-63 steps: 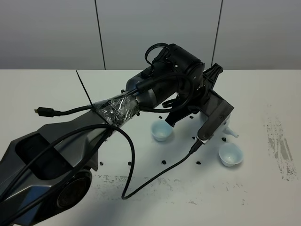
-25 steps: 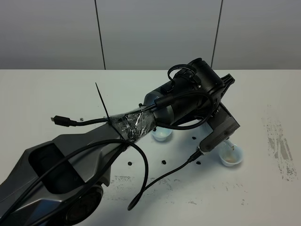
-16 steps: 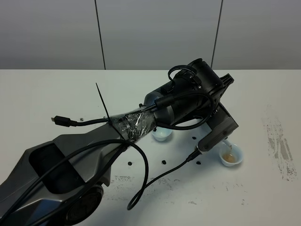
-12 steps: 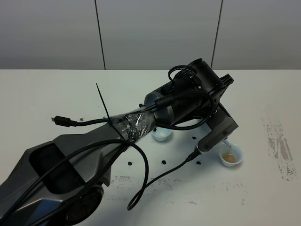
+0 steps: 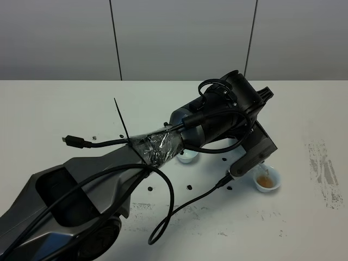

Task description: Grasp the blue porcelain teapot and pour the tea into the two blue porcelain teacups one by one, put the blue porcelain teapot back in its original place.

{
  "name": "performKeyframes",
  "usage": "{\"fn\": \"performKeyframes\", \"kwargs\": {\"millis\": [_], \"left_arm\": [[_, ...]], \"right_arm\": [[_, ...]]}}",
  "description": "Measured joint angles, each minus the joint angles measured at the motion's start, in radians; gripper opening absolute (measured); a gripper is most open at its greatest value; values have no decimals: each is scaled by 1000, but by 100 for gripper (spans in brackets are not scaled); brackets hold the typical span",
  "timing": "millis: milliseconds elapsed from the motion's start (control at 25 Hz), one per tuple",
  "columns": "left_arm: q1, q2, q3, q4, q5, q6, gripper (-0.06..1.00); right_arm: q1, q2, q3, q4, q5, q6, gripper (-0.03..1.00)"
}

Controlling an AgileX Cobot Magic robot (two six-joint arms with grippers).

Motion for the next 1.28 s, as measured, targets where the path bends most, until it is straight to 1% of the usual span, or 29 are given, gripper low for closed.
{"fn": "performKeyframes", "kwargs": {"millis": [480, 640, 880, 1280], "left_arm": [[-2, 0, 0, 28, 0, 4, 8], [-6, 0, 0, 65, -1, 4, 8], [-30, 0, 0, 97, -1, 4, 8], [-55, 0, 0, 192, -2, 4, 8]], "right_arm": [[0, 0, 0, 0, 0, 0, 24], [0, 0, 0, 0, 0, 0, 24], [0, 0, 0, 0, 0, 0, 24], [0, 0, 0, 2, -1, 1, 24]]}}
